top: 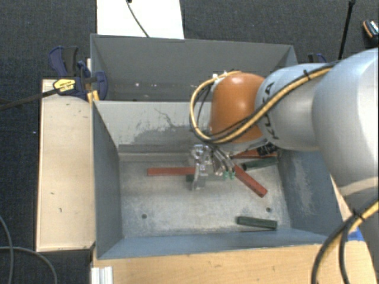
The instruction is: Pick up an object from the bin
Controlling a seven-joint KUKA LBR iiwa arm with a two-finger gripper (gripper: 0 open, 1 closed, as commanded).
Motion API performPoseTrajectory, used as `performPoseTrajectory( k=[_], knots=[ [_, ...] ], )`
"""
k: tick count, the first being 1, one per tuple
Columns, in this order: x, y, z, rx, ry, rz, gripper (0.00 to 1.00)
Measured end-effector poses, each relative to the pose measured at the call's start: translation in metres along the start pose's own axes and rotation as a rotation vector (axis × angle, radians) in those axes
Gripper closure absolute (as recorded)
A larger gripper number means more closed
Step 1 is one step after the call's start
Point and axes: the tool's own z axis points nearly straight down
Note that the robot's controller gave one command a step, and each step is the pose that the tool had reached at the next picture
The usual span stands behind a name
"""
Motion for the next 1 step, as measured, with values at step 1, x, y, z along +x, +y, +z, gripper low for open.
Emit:
performPoseTrajectory(
  k=[1],
  knots=[
    [0.0006,-0.0069,-0.1796,0.000,-0.009,-0.011,1.00]
  ],
)
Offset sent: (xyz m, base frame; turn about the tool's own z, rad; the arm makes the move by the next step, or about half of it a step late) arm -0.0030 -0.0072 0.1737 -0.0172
